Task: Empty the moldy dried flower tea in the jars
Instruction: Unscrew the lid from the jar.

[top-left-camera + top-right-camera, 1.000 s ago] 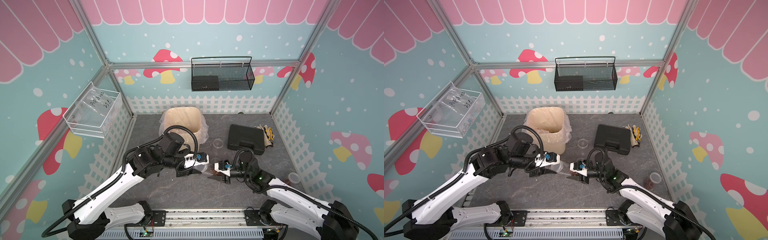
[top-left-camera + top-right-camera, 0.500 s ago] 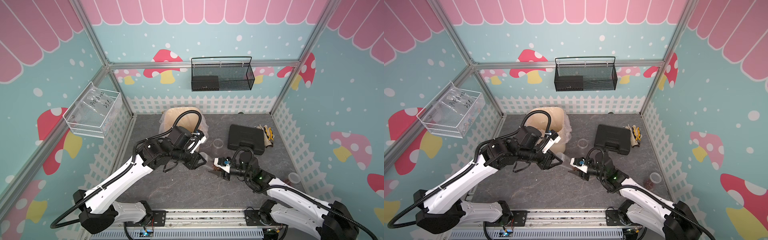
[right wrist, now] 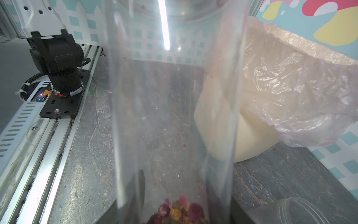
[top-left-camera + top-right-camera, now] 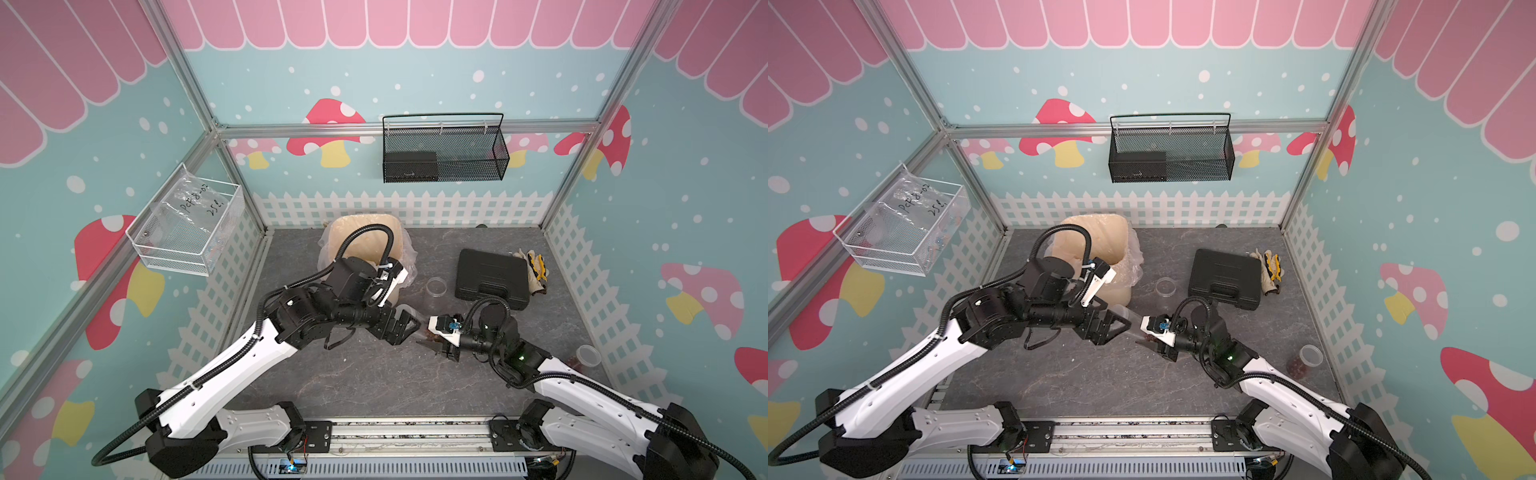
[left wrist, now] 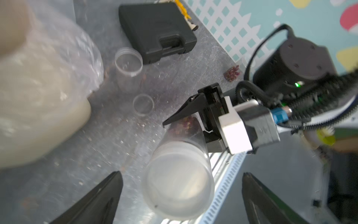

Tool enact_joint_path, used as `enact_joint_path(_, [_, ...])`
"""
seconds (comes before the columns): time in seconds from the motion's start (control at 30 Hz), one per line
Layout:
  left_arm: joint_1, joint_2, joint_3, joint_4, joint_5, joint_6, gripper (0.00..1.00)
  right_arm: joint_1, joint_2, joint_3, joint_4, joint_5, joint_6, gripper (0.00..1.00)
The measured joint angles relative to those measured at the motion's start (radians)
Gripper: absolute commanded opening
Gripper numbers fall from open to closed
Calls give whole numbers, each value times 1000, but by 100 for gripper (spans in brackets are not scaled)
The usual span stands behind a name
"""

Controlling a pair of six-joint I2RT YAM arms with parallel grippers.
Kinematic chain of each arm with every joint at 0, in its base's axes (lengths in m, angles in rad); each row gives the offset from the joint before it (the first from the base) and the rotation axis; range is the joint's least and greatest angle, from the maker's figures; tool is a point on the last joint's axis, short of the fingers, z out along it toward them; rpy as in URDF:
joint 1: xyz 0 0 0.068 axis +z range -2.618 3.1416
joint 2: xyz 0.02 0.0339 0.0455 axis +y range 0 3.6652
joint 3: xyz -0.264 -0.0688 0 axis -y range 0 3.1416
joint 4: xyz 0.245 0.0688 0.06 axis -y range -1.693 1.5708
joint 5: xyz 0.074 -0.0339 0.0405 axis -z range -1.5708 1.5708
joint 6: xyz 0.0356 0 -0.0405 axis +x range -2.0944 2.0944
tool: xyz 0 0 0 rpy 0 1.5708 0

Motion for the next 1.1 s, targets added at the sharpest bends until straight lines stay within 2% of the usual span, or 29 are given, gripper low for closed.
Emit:
enact_joint_path(0.2, [0,-260,-148,74,110,483,99,0,-8,-8,-1,-95,-8,0])
enact_joint_path(0.27, [-1,-280,-164,68,148,604,99,0,-9,-8,-2,-132,-12,0])
enact_joint_path(0.37, [-2,-225,-153,37,181,740,98,0,-9,-8,-5,-183,-15,0])
enact_joint_path(0.57, [-1,-92,-140,-21,193,869,82,0,-8,-8,-5,-242,-16,0])
enact_joint_path(0.87, [-1,-72,-119,-32,196,937,77,0,7,-8,-5,-267,-16,0])
enact_joint_path(0.97, [-1,-73,-119,-24,197,945,70,0,15,-8,-5,-269,-16,0])
enact_joint_path(1.1, [-1,-72,-119,-10,203,947,56,0,27,-8,-6,-270,-16,0])
